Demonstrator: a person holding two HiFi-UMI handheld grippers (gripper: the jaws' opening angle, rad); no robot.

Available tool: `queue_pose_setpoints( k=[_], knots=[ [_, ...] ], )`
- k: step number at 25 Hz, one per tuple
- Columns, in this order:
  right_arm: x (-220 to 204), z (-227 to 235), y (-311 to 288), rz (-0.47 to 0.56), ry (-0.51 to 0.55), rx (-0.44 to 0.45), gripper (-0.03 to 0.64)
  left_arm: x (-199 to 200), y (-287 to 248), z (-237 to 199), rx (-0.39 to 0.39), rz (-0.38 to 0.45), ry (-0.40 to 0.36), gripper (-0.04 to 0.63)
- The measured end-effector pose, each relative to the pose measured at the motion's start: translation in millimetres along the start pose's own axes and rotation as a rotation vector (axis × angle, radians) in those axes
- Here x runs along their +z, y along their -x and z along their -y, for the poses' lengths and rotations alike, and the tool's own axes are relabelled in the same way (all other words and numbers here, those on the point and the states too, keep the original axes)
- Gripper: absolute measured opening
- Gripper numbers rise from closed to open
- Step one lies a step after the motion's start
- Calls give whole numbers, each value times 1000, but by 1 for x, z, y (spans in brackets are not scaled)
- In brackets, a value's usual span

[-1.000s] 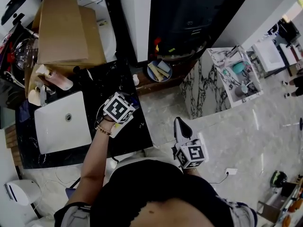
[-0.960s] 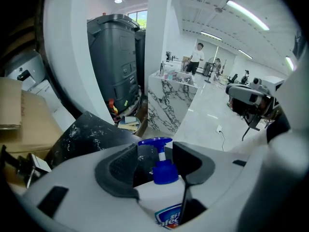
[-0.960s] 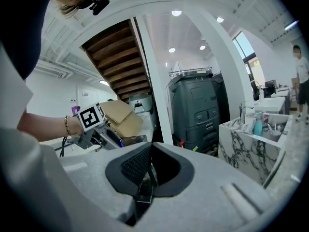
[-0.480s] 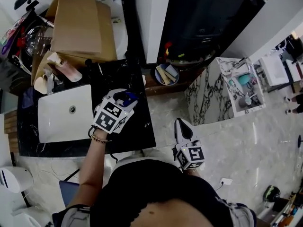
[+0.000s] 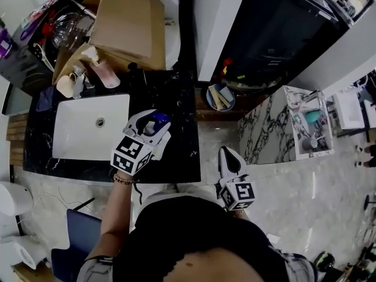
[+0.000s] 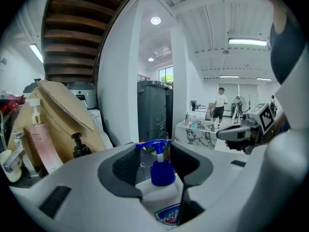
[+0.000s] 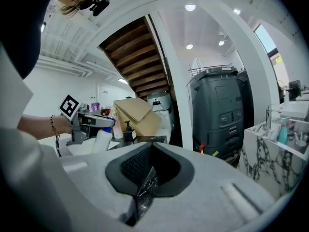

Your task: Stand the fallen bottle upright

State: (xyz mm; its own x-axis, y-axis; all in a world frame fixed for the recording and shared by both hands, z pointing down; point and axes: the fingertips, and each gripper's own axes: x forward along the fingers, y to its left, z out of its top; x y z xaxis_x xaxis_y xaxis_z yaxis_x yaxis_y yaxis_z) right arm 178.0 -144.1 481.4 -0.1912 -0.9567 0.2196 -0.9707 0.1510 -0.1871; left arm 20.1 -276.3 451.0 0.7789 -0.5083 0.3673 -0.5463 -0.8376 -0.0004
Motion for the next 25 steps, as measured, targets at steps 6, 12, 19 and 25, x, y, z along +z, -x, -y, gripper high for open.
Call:
queue_pose_setpoints(
  k=[6,12,19,25],
  knots=[
    [-1,-12,-7,-9,18,42,3,4,32,-1,66,131,14,165],
    [1,-27,-12,-13,32,83,3,-2,64,-1,116,233,36,158],
    [0,-40,-19,-22,56,114,3,1,88,10,171,356,3,144],
    [0,-45,-21,-23,61,117,3,5,78,4,236,408,6,80]
  ],
)
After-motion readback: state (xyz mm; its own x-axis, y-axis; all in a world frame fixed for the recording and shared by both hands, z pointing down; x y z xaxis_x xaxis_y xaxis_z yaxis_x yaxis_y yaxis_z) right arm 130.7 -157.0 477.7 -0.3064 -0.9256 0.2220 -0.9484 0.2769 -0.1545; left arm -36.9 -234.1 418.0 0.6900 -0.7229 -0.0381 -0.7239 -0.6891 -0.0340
